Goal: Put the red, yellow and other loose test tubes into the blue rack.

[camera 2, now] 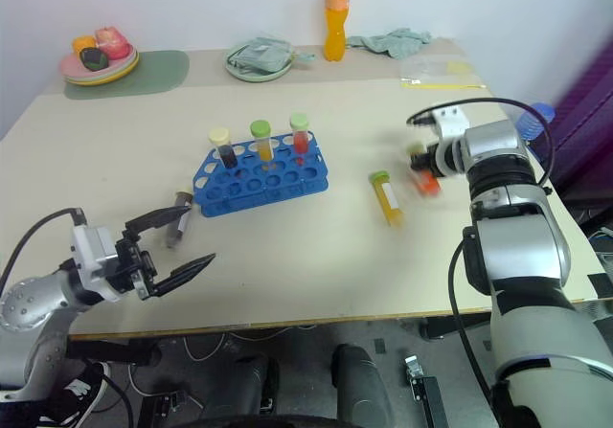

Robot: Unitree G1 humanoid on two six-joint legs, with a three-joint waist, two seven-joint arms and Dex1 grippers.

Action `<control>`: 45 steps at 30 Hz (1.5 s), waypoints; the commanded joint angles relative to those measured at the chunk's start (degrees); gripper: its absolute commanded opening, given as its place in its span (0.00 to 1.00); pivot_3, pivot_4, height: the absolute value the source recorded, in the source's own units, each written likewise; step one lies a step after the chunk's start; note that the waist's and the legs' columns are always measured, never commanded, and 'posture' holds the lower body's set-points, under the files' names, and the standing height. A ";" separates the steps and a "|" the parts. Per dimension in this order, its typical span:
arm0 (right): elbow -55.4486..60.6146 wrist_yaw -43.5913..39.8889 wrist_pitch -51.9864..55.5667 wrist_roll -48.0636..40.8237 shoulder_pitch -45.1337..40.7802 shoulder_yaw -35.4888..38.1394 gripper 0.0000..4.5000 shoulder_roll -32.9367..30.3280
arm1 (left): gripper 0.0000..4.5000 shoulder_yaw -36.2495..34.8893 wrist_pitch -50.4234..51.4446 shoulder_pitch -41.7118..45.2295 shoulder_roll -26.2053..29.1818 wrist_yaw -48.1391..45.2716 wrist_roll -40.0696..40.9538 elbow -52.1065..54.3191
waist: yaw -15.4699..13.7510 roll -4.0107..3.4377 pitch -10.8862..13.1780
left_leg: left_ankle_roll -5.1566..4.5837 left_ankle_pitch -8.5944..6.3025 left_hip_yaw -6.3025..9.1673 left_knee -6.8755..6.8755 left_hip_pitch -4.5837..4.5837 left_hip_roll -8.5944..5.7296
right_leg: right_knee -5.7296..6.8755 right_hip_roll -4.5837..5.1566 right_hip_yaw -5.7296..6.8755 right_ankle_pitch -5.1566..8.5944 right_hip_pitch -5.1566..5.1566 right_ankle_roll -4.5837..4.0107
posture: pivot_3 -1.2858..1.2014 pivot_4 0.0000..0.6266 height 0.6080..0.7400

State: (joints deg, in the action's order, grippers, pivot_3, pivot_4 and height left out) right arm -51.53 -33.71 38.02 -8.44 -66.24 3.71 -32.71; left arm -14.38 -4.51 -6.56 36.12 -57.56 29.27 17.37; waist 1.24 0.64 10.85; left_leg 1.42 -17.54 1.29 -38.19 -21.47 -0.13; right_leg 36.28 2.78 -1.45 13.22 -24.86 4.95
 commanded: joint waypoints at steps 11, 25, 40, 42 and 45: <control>52.58 8.06 -37.81 -4.94 31.00 2.74 0.17 22.36 | 1.00 -2.51 -0.10 7.20 3.36 -3.76 1.84 -6.34 | 0.15 0.00 -0.02 | 0.01 0.00 0.24 -0.04 0.09 0.13 | 0.10 0.00 -0.01 -0.01 0.05 -0.01 | 0.52 0.24 1.00; 19.10 15.64 -69.49 5.14 28.33 -6.14 0.17 36.23 | 1.00 -1.42 0.68 12.82 4.27 -6.89 1.59 -13.29 | 1.32 0.03 -0.03 | 0.07 0.04 0.28 -0.02 0.06 0.08 | 0.08 0.09 0.01 -0.02 0.02 -0.05 | 0.52 0.24 1.00; 6.41 17.56 -75.26 6.53 26.73 -5.60 0.17 35.83 | 1.00 -2.95 2.10 9.88 5.57 -6.23 2.29 -9.44 | 1.41 0.02 -0.03 | 0.08 0.04 0.30 0.00 0.10 0.15 | 0.12 0.05 0.00 -0.02 0.01 -0.06 | 0.52 0.24 1.00; 6.41 17.43 -75.22 6.36 26.75 -5.67 0.17 36.06 | 1.00 -3.12 2.24 9.58 5.78 -6.14 2.36 -9.16 | 1.42 0.02 -0.03 | 0.08 0.04 0.30 0.00 0.11 0.15 | 0.13 0.06 0.00 -0.02 0.02 -0.06 | 0.52 0.24 1.00; 7.01 16.89 -75.35 6.56 26.84 -6.33 0.17 36.50 | 1.00 -3.32 2.30 9.01 6.09 -6.16 2.44 -8.73 | 1.40 0.03 -0.04 | 0.08 0.04 0.30 0.00 0.11 0.15 | 0.13 0.06 0.00 -0.02 0.02 -0.05 | 0.52 0.24 1.00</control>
State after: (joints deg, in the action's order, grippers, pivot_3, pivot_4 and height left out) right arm -44.80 -16.43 -36.97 -2.05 -39.10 -1.97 3.03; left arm -15.52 -1.98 2.64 41.29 -63.76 30.67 6.88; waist 2.64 0.66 10.81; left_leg 1.50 -17.50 1.59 -38.19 -21.36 0.03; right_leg 36.41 2.83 -1.45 13.19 -24.84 4.89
